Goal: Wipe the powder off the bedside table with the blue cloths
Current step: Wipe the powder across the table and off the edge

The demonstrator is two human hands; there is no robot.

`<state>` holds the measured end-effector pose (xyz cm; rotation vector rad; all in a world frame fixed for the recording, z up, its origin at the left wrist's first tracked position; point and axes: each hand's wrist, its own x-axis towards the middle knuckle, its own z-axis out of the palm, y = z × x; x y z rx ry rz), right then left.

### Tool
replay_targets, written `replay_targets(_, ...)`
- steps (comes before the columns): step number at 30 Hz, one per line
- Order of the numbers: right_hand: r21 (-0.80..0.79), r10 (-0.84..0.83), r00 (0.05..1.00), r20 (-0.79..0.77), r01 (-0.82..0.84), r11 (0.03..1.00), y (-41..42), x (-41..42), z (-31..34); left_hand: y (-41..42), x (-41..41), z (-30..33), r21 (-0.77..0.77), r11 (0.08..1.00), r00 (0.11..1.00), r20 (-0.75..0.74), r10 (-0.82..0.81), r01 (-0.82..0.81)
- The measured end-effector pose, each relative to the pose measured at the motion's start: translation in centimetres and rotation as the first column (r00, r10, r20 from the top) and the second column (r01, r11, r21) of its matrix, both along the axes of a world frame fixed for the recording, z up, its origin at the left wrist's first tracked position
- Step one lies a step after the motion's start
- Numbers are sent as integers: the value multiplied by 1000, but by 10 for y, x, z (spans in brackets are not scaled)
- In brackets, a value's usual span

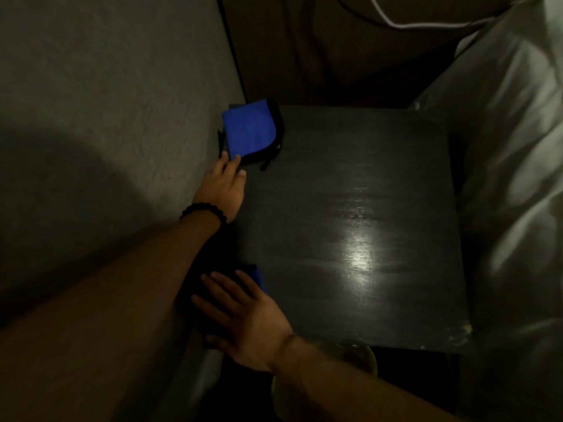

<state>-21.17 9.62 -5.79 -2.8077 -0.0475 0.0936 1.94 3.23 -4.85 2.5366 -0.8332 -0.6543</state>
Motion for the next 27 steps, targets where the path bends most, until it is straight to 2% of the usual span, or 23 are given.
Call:
replay_targets(4, -7, 40, 999, -17, -40, 999, -14, -10, 0, -3, -1, 2, 6, 1000, 1000, 7, -6, 6)
replay_targets(7, -69, 79, 995, -61, -83, 994, -24, -18, -2, -3, -2, 6, -5, 1000, 1000, -14, 10, -10)
replay_targets(12, -127, 137, 984, -111, -151, 980, -45, -39, -6, -3, -1, 13, 47, 993, 991, 78, -113, 110)
replay_targets(16, -138, 151, 983, -103, -165, 977, -69, -64, -4, -7, -3, 13, 41, 999, 1000, -11, -25, 26)
replay_targets(18, -131, 166, 980, -113, -180, 975, -86, -82, -2, -9, -4, 13, 60, 998, 1000, -5, -24, 24)
replay_targets(21, -134, 177, 978, -111, -191, 972, -114, -115, 0, -10, -6, 17, 24, 1000, 998, 57, -12, 10)
replay_targets(24, -181, 200, 974, -102, -216, 960, -148, -148, 5, -13, -9, 19, 84, 994, 981, 176, -83, 69)
replay_targets(27, -230, 191, 977, -90, -207, 951, -172, -168, 12, -19, -8, 23, 94, 994, 952, 297, -80, 55)
